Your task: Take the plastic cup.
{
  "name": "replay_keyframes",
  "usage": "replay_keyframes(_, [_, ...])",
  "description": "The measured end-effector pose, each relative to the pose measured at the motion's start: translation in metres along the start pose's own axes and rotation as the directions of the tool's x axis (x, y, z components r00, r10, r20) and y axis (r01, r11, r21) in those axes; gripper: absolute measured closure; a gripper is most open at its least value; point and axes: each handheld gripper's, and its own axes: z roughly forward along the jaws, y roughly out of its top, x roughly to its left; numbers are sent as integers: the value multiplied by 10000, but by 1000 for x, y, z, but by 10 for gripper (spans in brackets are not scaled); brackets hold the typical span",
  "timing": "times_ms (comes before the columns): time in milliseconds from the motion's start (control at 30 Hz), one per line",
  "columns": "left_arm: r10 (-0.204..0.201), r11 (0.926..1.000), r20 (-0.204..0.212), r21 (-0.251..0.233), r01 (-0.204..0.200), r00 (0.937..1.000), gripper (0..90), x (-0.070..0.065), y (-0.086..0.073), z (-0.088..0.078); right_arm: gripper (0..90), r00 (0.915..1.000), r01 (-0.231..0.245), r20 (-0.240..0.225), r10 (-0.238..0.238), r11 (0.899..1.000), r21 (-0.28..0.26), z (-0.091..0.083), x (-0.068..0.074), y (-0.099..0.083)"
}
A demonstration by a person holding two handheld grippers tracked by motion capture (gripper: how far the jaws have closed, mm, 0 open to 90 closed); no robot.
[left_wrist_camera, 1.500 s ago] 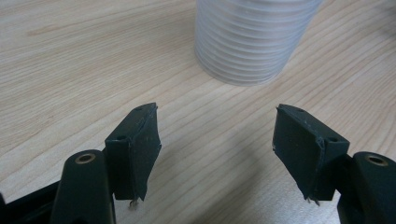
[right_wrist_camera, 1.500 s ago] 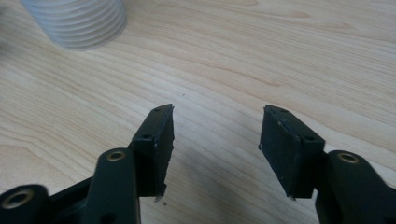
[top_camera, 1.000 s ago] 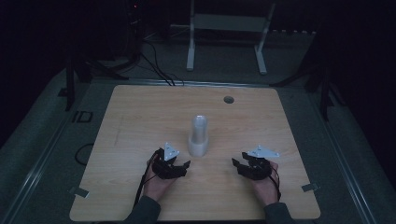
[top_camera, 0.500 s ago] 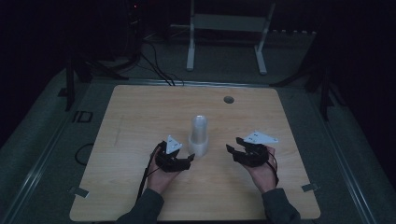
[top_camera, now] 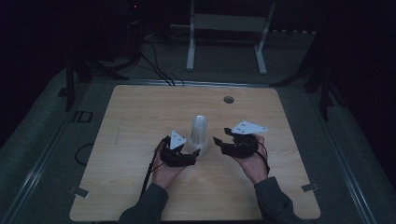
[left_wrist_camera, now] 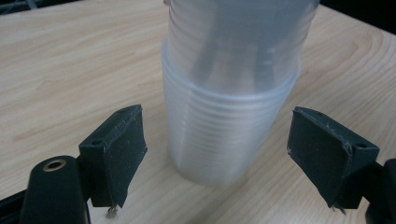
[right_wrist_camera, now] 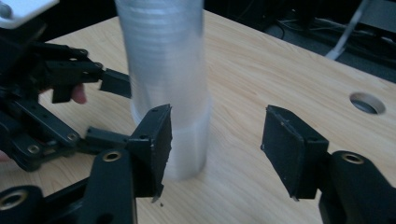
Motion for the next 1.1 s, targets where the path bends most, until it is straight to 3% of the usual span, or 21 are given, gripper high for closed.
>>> replay_keyframes(400, [339,9989,-34,-309,-340,9994,192,-6,8,9,360,9984,220,-522,-230,9995,-211,15,8,20])
replay_keyframes(1100, [705,9964,-253,-453,-716,9972,277,-8,10,14,339,9938,-5,-1107,-41,9991,-415,34,12,33])
